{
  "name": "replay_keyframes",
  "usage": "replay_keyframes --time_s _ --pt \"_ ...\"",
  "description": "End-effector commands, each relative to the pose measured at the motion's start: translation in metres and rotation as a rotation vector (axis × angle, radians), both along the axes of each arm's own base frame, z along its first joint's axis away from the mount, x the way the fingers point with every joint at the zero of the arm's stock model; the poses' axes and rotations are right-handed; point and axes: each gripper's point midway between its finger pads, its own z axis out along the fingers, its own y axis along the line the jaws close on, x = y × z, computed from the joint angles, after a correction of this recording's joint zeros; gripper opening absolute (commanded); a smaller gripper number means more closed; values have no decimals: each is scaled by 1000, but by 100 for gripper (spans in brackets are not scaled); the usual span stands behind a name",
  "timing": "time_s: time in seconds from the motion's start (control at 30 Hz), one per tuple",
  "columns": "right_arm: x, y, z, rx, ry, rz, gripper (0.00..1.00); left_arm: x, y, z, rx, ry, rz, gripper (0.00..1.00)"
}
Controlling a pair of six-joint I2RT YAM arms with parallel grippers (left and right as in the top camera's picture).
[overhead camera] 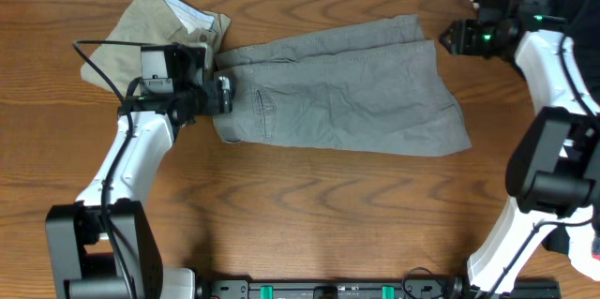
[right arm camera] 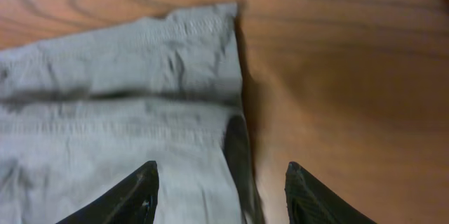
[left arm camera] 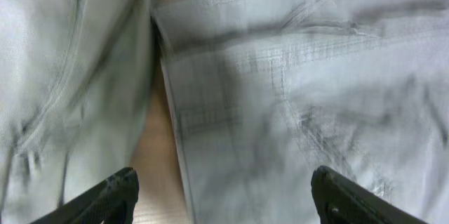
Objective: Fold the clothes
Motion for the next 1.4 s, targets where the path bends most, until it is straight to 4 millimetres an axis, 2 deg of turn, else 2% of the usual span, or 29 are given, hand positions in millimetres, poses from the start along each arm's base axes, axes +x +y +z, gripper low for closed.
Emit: replay_keyframes --time_s 0.0,0.23,0.33,0.4,0.53,0.77,0.8,0.87,0.9,1.0,1.07,1.2,1.33,1.37 --pt "8 11 -24 48 35 -14 57 17 -2 -7 -60 1 39 80" --pt "17 11 -58 52 47 -14 59 47 -10 -39 -126 30 31 75" --pt "15 16 -68 72 64 -1 58 50 -10 -41 -132 30 39 74" --pt "15 22 -71 93 66 14 54 50 -10 -41 -138 32 41 68" --pt "14 34 -72 143 67 48 39 47 -24 -36 -219 43 1 58" --pt "17 46 -61 218 26 95 35 43 -31 -35 -252 55 -23 58" --pt "18 45 -61 214 26 93 37 43 -30 -35 -250 57 -21 58" --pt "17 33 -68 162 44 55 53 41 -27 -38 -233 67 -7 58" --pt "17 28 -70 144 50 40 58 41 -25 -40 -224 74 2 58" --pt "18 20 -69 152 42 29 60 38 -24 -42 -219 88 4 58" --pt "17 24 -66 175 31 61 59 38 -24 -43 -219 89 4 58" --pt "10 43 -59 261 34 124 47 39 -24 -42 -216 82 6 58" --pt "6 51 -59 274 55 138 25 39 -24 -42 -216 81 6 58" --pt "5 51 -59 275 56 138 15 39 -24 -42 -216 82 6 58"
